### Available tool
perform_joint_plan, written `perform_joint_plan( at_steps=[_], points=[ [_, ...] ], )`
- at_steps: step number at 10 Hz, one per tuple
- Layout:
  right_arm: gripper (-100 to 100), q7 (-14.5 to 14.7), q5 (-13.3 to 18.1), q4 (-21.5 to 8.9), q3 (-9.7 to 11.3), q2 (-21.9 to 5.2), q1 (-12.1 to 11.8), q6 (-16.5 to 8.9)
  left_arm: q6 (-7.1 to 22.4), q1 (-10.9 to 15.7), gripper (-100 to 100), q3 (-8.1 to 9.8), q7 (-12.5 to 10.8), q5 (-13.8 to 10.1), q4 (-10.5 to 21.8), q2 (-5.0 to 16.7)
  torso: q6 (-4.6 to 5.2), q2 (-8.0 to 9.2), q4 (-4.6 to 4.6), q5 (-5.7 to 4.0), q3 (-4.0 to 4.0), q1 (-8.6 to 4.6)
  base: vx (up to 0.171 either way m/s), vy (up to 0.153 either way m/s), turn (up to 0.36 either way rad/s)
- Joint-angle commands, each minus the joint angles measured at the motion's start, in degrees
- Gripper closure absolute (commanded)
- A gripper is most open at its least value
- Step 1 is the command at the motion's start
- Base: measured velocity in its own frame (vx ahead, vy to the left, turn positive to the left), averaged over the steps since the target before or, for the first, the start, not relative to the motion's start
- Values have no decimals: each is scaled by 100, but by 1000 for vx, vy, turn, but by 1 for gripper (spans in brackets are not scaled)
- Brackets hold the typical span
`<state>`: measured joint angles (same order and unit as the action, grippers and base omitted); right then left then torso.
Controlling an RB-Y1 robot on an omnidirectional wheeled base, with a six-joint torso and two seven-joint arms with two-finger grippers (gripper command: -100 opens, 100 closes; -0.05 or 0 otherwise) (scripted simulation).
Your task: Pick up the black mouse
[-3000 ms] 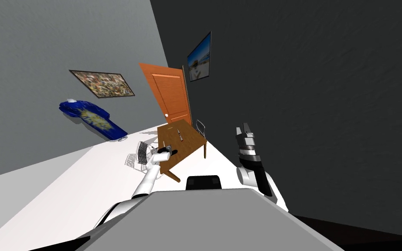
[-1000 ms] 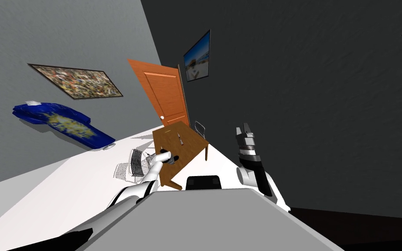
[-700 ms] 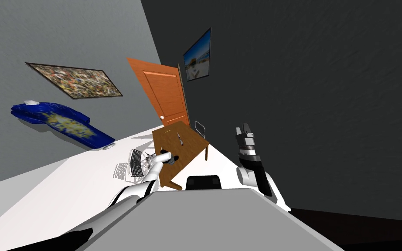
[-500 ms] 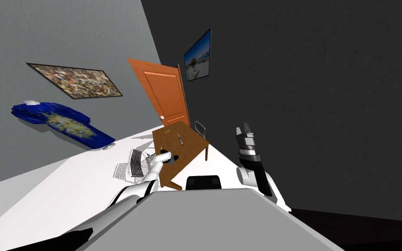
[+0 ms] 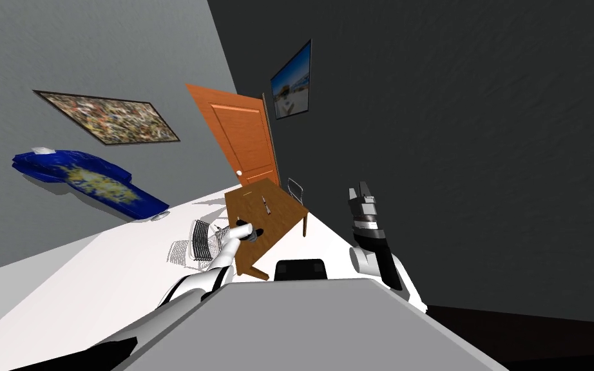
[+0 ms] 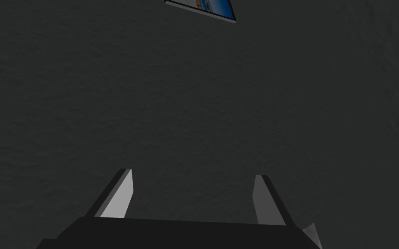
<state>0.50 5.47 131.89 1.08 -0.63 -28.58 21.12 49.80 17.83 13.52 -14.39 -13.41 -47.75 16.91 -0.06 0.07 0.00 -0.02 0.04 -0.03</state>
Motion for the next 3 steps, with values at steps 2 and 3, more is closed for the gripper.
perform_joint_plan(
  at_steps=[2, 3],
  points=[
    [0, 0, 0, 0, 0, 0, 0, 0, 112, 13, 100, 1, -21, 5, -80, 15, 0, 2, 1, 0, 2, 1, -39, -10, -2],
    [0, 0, 0, 0, 0, 0, 0, 0, 135, 16, 0, 1, -27, 6, -88, 17, 0, -7, -1, 1, -4, 4, 0, 0, 0]
  ],
)
